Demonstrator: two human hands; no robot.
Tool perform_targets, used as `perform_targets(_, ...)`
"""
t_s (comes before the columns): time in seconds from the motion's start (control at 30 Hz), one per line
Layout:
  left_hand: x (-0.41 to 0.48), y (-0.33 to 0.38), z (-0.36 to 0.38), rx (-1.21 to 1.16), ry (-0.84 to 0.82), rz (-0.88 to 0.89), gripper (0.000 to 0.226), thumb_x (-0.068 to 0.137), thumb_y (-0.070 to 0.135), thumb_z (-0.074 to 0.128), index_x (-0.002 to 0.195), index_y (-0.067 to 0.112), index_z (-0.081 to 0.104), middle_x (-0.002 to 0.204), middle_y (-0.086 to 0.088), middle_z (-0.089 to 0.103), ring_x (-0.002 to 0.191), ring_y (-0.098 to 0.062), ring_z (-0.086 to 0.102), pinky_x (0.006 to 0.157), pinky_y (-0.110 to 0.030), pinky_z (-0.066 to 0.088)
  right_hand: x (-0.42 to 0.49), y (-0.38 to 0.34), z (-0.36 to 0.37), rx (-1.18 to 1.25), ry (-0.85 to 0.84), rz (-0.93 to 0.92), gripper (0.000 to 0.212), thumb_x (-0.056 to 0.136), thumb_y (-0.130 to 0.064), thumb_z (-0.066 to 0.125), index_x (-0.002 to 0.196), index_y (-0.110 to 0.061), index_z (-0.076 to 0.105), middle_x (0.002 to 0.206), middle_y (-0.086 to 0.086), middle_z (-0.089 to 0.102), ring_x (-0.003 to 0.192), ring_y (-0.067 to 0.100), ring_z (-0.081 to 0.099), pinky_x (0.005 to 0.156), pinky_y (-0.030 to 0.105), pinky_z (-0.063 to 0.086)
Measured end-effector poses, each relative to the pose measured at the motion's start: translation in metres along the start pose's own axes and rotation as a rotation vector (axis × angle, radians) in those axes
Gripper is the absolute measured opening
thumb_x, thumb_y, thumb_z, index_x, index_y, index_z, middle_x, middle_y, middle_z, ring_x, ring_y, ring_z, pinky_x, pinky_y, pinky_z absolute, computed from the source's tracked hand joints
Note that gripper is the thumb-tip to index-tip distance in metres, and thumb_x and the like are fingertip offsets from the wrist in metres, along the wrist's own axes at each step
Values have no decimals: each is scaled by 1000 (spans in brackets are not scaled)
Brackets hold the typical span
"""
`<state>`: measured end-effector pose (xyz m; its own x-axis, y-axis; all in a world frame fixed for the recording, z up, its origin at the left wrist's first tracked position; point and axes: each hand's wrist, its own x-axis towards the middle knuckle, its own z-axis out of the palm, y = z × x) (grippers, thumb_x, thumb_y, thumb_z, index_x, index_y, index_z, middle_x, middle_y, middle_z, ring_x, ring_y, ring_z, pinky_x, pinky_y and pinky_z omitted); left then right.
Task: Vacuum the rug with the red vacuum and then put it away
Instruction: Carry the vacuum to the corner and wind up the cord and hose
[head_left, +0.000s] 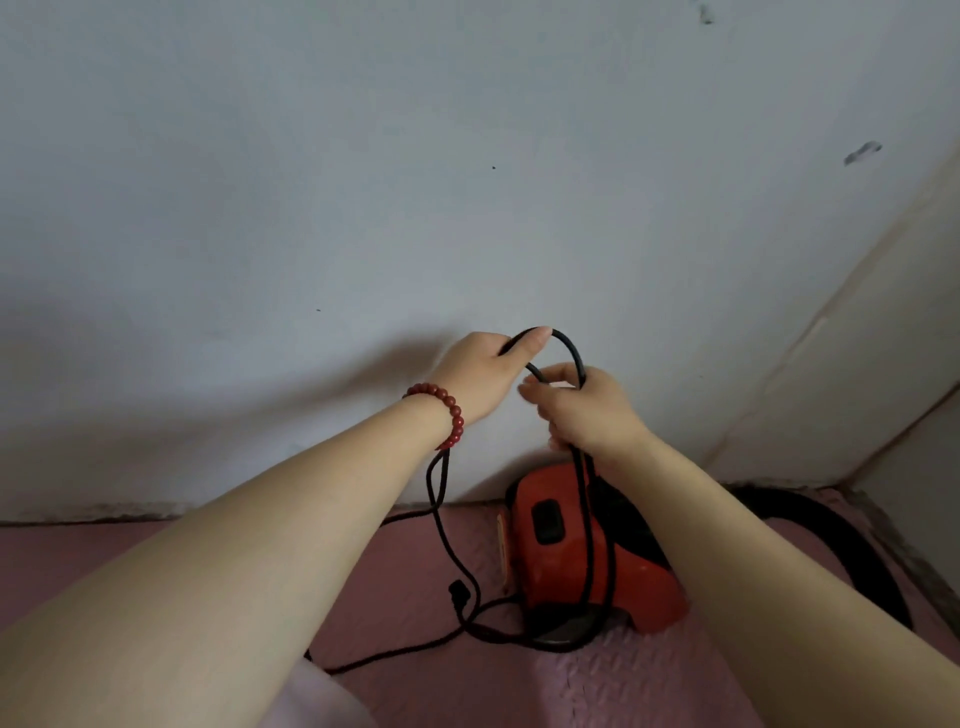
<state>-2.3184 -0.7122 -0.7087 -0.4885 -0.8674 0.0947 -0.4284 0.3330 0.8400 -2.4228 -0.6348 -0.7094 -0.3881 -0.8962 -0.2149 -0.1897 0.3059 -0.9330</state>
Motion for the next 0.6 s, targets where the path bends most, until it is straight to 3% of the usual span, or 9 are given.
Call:
perform_targets(0.13,0,3,2,-96,-17,39,51,92,53,44,59,15,35,53,-1,32,43,-9,36,47,-20,41,6,-7,-8,51,164,-47,29,88,-19,62,62,-18,50,40,-11,31,34,6,27,35,18,24)
perform_targets(0.23,1,3,1,-119,-2,61,47,91,52,47,63,15,37,60,-5,32,50,-11,36,53,-23,48,7,-17,-19,109,216,-74,13,88,-20,61,77,-15,56,46,-7,28,38,8,24,38,20,21)
perform_targets(0.43,4,3,-5,-56,227,152,53,85,47,59,53,20,29,46,8,26,43,-7,25,42,-18,21,-2,-30,-24,58,-104,117,19,95,-24,50,90,-11,63,47,-7,25,39,9,19,36,19,16)
perform_targets(0.6,2,6,-1,-186,213,146,52,85,41,63,52,19,29,41,11,23,42,-7,24,42,-18,22,3,-17,-15,34,-47,37,8,87,-17,58,87,-13,65,54,-5,35,40,8,26,39,21,22)
